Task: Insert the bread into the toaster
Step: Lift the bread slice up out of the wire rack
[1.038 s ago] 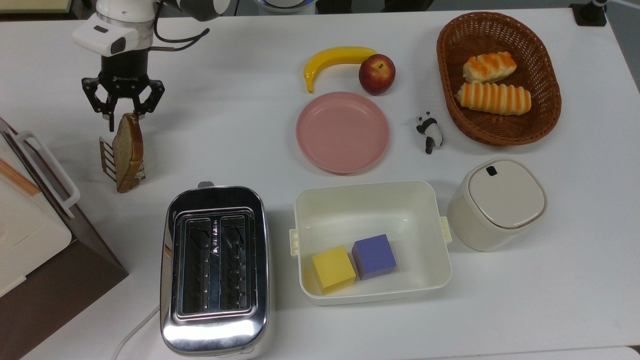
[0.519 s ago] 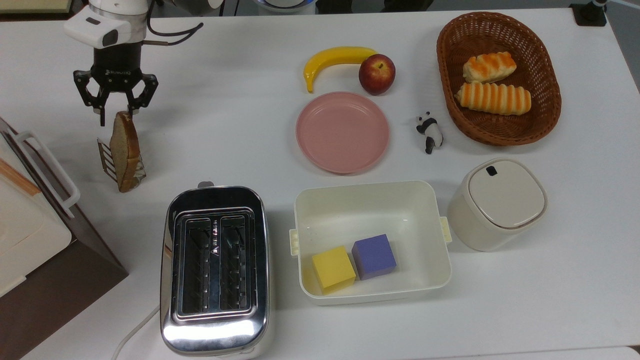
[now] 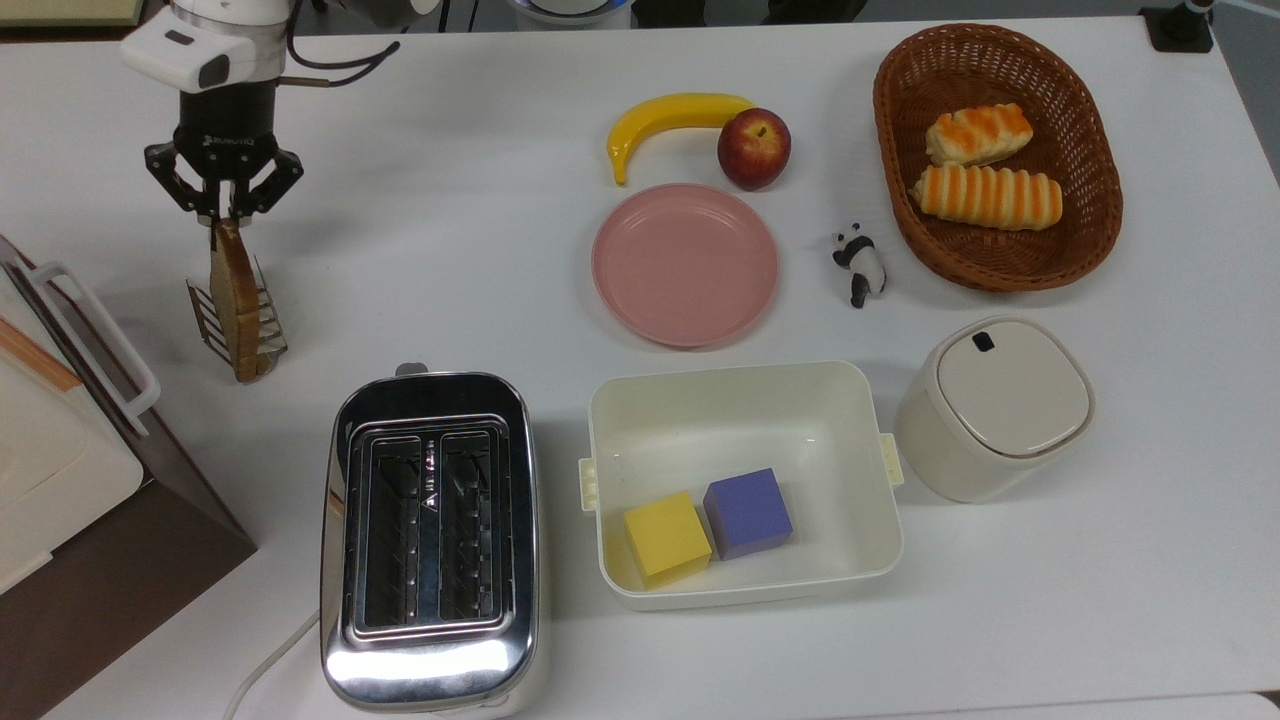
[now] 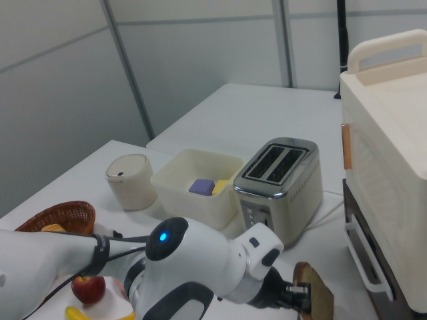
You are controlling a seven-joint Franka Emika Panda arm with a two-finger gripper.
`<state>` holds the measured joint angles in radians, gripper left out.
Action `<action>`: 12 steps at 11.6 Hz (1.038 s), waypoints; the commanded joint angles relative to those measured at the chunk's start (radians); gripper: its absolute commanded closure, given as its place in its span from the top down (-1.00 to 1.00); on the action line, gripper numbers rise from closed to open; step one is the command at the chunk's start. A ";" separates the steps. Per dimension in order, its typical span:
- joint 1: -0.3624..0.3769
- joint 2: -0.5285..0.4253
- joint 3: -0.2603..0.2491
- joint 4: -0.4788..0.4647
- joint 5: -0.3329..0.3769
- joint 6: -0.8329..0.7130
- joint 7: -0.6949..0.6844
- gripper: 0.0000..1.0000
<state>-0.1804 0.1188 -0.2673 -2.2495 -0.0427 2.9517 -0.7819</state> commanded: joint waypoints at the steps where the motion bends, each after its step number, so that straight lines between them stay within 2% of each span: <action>1: 0.018 -0.048 0.006 0.120 0.003 -0.194 0.126 -0.97; 3: 0.068 -0.041 0.006 0.302 0.004 -0.499 0.191 -1.00; 4: 0.085 -0.039 0.006 0.336 0.004 -0.534 0.231 -1.00; 7: 0.157 -0.028 0.006 0.393 0.006 -0.536 0.404 -1.00; 12: 0.271 0.036 0.006 0.605 0.014 -0.545 0.712 -1.00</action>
<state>0.0429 0.1078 -0.2533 -1.7563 -0.0416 2.4354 -0.1851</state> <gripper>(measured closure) 0.899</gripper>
